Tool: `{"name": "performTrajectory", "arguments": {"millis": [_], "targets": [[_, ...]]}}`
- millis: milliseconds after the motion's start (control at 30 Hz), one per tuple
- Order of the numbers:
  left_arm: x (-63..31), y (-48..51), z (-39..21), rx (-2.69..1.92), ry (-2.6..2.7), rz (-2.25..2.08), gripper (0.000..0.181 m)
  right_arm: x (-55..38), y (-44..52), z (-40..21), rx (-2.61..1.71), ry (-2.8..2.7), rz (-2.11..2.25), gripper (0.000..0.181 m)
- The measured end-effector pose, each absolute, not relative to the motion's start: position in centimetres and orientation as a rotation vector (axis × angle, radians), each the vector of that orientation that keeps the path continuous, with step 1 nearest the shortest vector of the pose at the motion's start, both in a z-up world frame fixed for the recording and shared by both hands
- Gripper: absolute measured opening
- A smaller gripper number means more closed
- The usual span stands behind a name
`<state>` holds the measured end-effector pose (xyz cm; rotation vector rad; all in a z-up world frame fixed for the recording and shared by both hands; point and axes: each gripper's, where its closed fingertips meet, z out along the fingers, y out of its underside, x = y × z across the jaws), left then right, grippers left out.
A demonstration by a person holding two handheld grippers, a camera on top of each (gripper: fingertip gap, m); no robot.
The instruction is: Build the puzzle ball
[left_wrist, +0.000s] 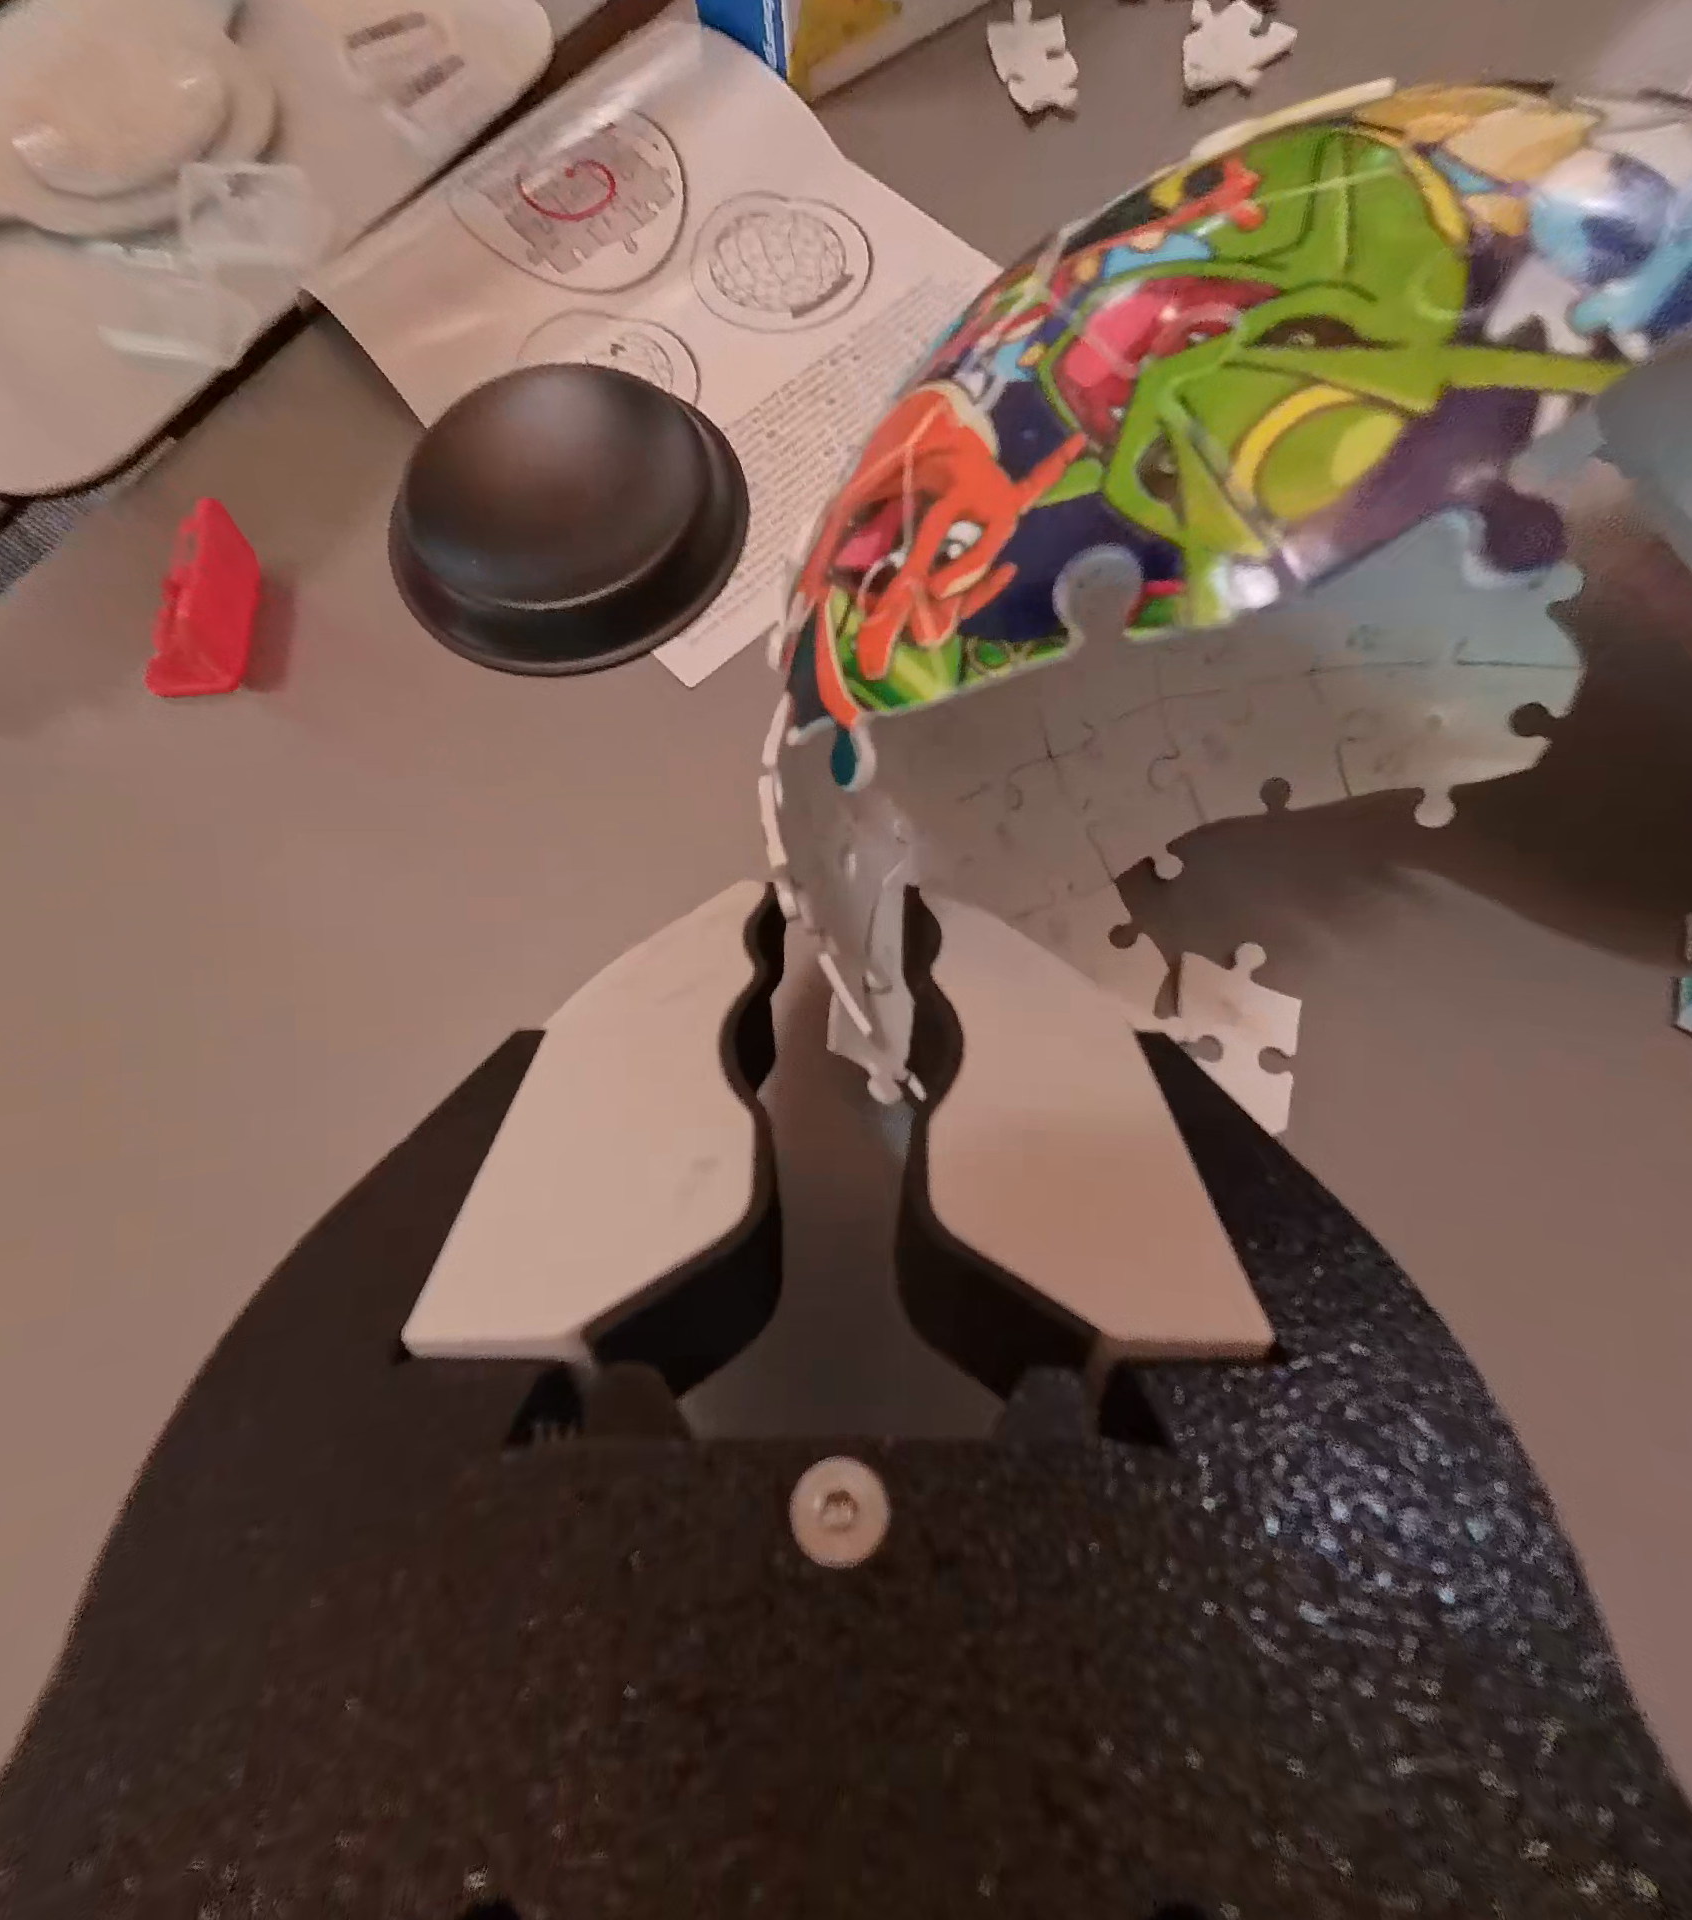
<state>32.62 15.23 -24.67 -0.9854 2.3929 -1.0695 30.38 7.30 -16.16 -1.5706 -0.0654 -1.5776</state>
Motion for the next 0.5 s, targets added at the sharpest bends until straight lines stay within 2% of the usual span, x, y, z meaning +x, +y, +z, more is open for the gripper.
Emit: {"name": "performTrajectory", "arguments": {"millis": [233,500], "targets": [[31.9,16.9,-23.9,-1.228,2.459,-1.124,0.032,30.3,7.4,-16.1,-1.568,-0.078,-1.584,0.004],[29.9,17.2,-24.3,-1.710,2.404,-1.325,0.033,29.9,7.7,-16.0,-1.563,-0.120,-1.610,0.004]]}}
